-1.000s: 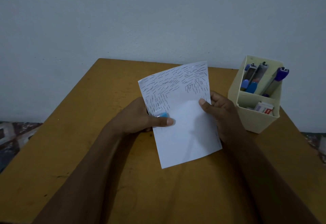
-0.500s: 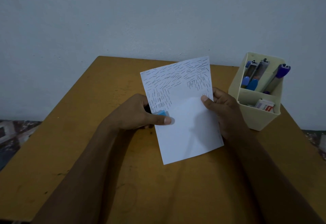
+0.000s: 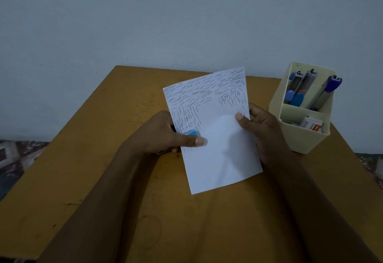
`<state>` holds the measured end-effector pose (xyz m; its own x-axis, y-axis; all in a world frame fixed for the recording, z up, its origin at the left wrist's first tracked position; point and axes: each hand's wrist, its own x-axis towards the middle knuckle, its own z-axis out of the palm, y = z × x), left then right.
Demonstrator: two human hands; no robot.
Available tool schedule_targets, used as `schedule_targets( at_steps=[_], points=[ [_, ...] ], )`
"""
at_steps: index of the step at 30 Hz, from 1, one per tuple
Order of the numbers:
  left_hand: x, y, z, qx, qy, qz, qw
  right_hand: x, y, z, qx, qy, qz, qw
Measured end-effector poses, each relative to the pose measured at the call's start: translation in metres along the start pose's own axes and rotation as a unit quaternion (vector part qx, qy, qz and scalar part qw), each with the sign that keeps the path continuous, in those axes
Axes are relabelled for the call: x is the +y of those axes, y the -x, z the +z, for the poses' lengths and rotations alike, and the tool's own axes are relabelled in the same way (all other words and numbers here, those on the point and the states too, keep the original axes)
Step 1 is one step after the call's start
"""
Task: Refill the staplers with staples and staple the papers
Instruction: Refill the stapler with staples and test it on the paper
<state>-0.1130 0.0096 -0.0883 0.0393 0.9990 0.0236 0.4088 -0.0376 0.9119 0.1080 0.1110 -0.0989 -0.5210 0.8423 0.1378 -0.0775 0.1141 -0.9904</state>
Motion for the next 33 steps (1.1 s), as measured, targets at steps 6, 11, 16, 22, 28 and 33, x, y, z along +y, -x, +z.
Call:
schedule_targets(
  at_steps=[6, 11, 16, 22, 28, 33],
  points=[
    [-0.0023, -0.0011, -0.0001, -0.002, -0.003, 0.007, 1.0, -0.0005, -0.0003, 0.0006, -0.003, -0.003, -0.003, 1.0],
    [-0.0002, -0.0004, -0.0007, -0.011, 0.005, -0.002, 1.0, -0.0012, -0.0001, 0.0005, -0.002, -0.007, -0.003, 1.0],
    [-0.0012, -0.0004, -0.0007, -0.004, 0.003, -0.01, 1.0, -0.0004, -0.0003, -0.0005, 0.0, -0.006, 0.001, 1.0],
    [-0.002, -0.0008, -0.0007, 0.001, -0.004, -0.005, 1.0, 0.0003, 0.0003, -0.0015, -0.004, -0.009, 0.0, 1.0],
    [-0.0023, -0.0011, -0.0006, -0.005, 0.009, 0.004, 1.0, 0.0, 0.0003, -0.0005, -0.006, -0.001, -0.004, 1.0],
    [-0.0026, -0.0012, 0.0018, 0.01, 0.032, 0.003, 0.999, 0.0005, 0.0003, 0.0001, -0.014, 0.002, -0.001, 1.0]
  ],
)
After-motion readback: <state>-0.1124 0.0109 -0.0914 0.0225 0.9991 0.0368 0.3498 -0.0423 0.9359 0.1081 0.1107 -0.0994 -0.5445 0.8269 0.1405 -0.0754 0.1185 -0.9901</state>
